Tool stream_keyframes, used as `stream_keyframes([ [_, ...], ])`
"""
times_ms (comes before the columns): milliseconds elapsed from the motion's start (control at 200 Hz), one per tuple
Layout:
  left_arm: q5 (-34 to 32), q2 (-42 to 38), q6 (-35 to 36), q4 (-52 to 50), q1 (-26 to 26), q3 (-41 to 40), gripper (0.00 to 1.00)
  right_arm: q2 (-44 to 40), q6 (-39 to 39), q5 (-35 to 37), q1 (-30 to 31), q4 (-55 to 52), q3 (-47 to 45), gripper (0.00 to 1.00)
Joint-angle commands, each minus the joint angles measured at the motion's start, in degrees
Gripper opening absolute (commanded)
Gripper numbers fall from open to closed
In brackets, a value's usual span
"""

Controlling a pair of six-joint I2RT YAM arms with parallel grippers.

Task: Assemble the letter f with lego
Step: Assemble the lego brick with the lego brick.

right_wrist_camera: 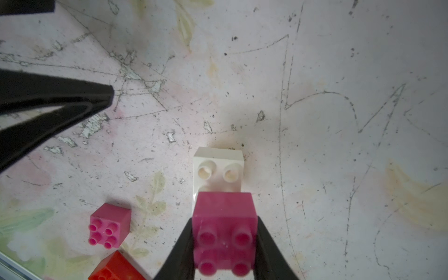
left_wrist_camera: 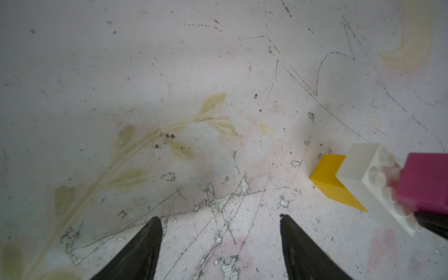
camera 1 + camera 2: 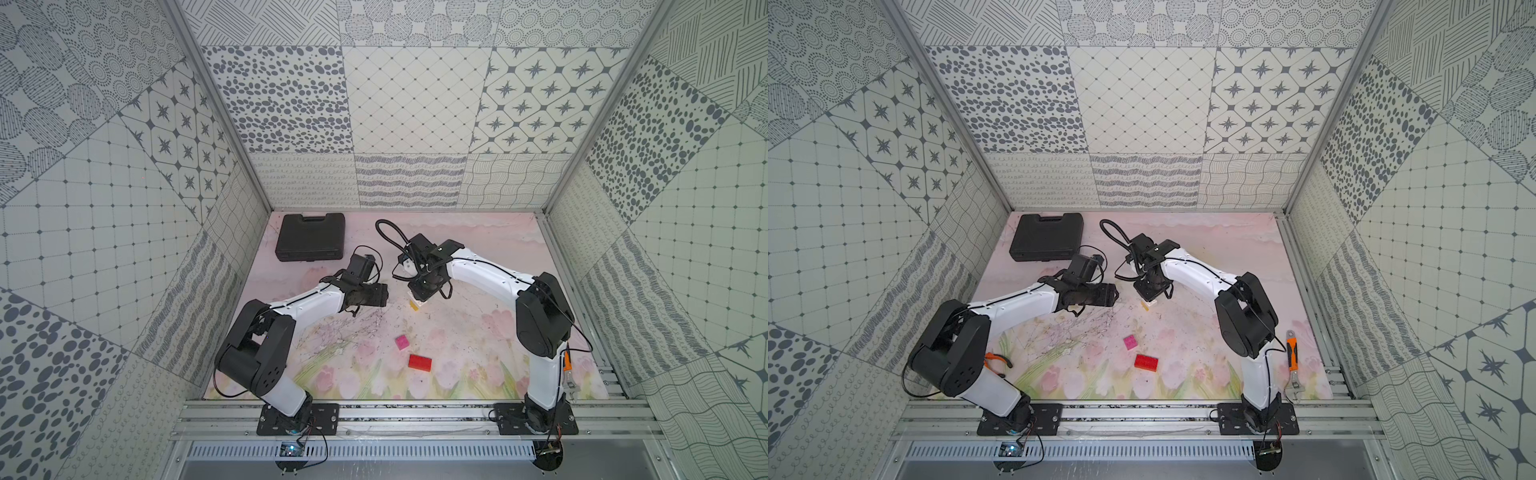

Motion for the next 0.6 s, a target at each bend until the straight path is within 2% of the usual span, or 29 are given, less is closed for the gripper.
stream_keyframes([
  [0, 0.8, 0.1, -0.1, 0.7, 0.0, 0.5, 0.77, 1.0, -0.6, -0.3, 0.6, 1.0, -0.5, 0.33],
  [595, 0.7, 0.2, 0.0, 0.7, -0.1, 0.4, 0.77, 2.7, 1.5, 3.5, 2.1, -0.4, -0.5, 0.33],
])
